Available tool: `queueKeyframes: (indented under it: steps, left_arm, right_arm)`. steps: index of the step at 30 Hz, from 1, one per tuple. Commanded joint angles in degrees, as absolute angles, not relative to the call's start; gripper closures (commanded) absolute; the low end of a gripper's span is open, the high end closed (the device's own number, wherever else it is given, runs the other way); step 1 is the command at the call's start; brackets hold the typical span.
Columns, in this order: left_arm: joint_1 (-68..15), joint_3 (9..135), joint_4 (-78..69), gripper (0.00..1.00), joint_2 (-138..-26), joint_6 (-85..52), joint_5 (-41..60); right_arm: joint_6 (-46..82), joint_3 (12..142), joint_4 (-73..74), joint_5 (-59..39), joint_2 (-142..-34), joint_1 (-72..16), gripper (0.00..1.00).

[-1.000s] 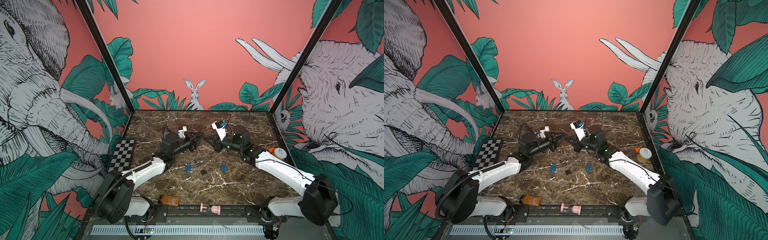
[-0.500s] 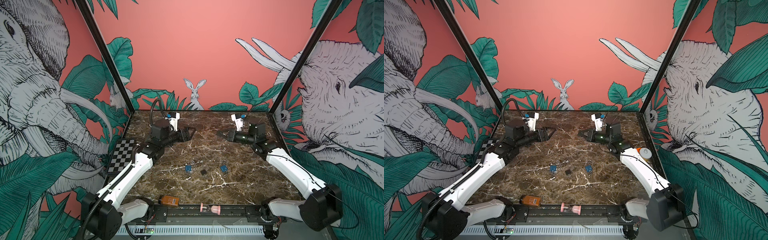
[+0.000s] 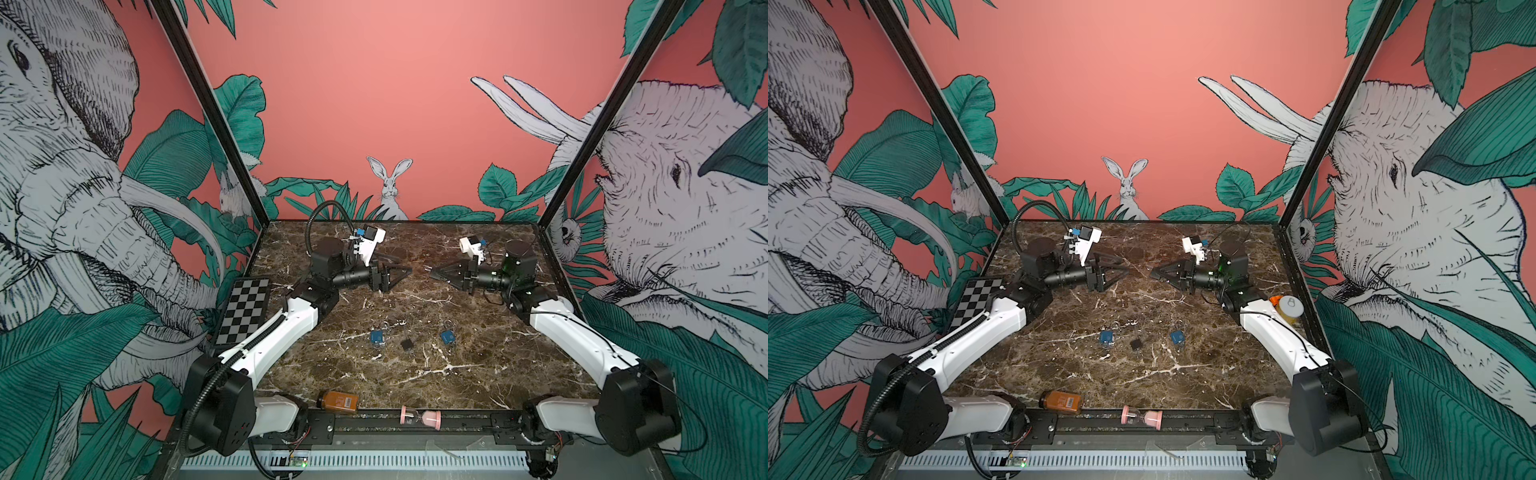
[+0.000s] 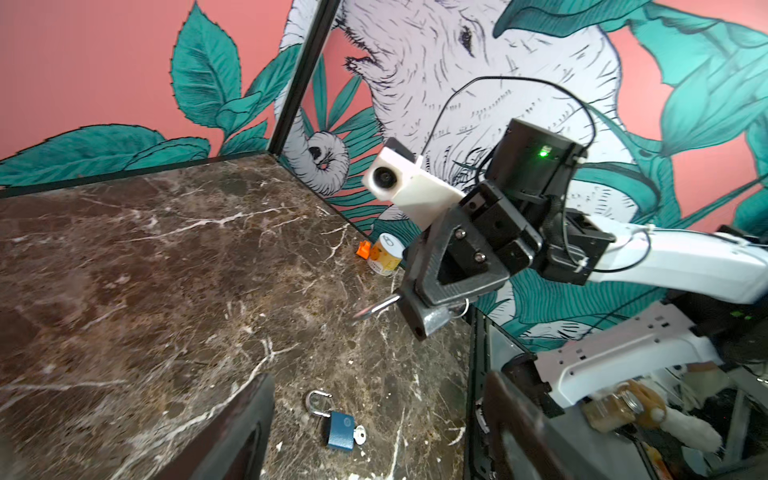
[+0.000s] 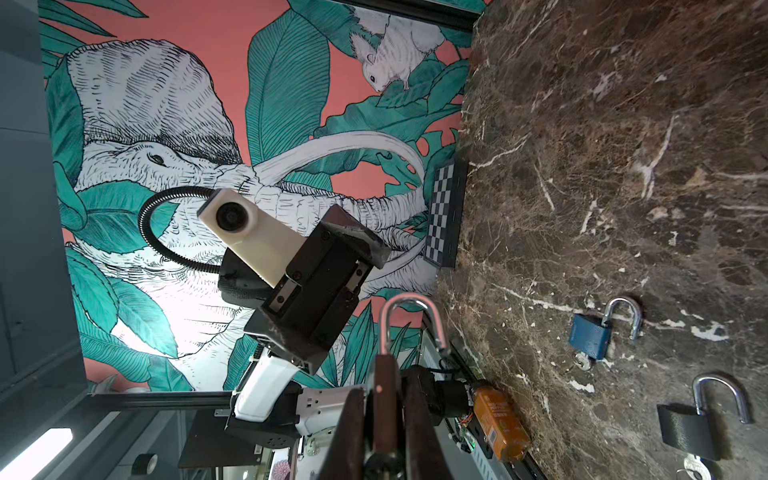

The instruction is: Lock with the key

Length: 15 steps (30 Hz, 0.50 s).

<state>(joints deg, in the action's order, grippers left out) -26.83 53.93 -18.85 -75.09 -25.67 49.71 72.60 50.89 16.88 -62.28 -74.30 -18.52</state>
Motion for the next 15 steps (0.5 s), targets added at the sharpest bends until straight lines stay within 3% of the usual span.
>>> queueKeyframes:
  steps: [1, 5, 15]
  left_arm:
    - [-26.66, 53.92, -27.83, 0.22, -76.25, -30.4, 55.92]
    - [-26.72, 54.83, -32.77, 0.28, -78.98, -35.15, 59.57]
    - [-27.68, 54.65, -33.58, 0.31, -80.47, -36.03, 60.35]
  right_arm:
    - [72.66, 52.61, 19.25, -64.87, -74.26, -20.0, 1.0]
    - [73.39, 53.29, 20.37, -64.7, -74.88, -21.24, 1.0]
    - [75.3, 54.16, 23.58, -64.01, -76.38, -23.28, 1.0]
